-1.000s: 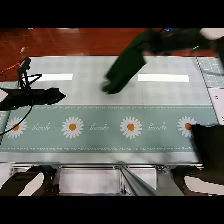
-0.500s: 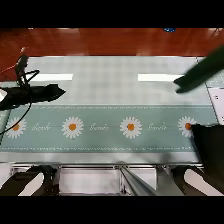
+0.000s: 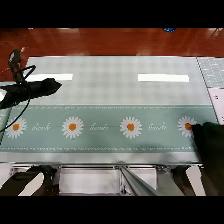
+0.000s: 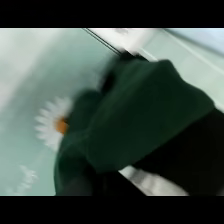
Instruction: Fold the shirts.
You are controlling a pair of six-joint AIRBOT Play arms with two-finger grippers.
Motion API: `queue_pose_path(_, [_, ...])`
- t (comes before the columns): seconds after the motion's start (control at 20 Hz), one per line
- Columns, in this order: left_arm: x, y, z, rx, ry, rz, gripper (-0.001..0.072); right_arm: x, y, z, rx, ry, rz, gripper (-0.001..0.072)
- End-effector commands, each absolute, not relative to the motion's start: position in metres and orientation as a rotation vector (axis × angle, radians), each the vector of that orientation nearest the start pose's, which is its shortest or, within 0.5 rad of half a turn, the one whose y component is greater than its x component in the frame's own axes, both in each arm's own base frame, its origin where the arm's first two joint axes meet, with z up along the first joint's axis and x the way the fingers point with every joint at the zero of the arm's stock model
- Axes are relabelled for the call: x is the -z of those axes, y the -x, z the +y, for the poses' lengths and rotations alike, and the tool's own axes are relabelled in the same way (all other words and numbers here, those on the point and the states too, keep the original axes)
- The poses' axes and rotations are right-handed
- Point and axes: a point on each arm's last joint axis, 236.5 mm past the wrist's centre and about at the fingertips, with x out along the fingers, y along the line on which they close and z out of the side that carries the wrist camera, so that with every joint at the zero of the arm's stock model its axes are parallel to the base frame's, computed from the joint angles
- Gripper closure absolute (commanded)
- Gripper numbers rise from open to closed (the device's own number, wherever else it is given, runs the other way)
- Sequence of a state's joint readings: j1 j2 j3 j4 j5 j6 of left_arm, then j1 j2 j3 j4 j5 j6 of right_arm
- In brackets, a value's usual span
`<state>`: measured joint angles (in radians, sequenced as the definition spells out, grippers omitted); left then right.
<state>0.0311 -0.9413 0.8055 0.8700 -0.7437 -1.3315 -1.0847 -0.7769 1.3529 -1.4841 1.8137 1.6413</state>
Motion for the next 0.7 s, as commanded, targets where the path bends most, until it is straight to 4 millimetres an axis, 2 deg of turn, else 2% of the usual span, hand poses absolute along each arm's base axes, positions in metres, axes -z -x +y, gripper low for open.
queue_pose_path(0.0, [-0.084,-0.39,-0.087,0.264,0.481,0.749,0.0684,-0.131,-0.037,-0.164,1.134,-0.878,1.211,0.0693])
queue_pose_path(0.05, [-0.084,-0.39,-0.087,0.264,0.481,0.75,0.0684,-0.124,-0.025,-0.163,1.183,-0.889,1.242,0.0687])
queue_pose_path(0.1, [-0.083,-0.39,-0.087,0.264,0.481,0.752,0.0684,-0.119,-0.013,-0.164,1.247,-0.903,1.264,0.053])
queue_pose_path(0.15, [-0.082,-0.39,-0.087,0.265,0.478,0.754,0.0684,-0.117,-0.009,-0.164,1.265,-0.903,1.277,0.0295])
queue_pose_path(0.35, [-0.081,-0.402,-0.079,0.235,0.469,0.717,0.0684,-0.117,-0.015,-0.177,1.257,-0.897,1.272,0.0308])
queue_pose_path(0.45, [-0.098,-0.417,-0.072,0.222,0.466,0.667,0.0684,-0.126,-0.047,-0.191,1.153,-0.922,1.2,0.031])
queue_pose_path(0.5, [-0.114,-0.426,-0.07,0.226,0.461,0.636,0.0684,-0.136,-0.073,-0.199,1.078,-0.949,1.133,0.033])
queue_pose_path(0.55, [-0.136,-0.436,-0.069,0.235,0.453,0.594,0.0684,-0.148,-0.103,-0.205,0.991,-0.98,1.054,0.0382])
queue_pose_path(0.65, [-0.189,-0.453,-0.073,0.274,0.431,0.507,0.0684,-0.184,-0.188,-0.206,0.722,-0.957,0.906,0.0514])
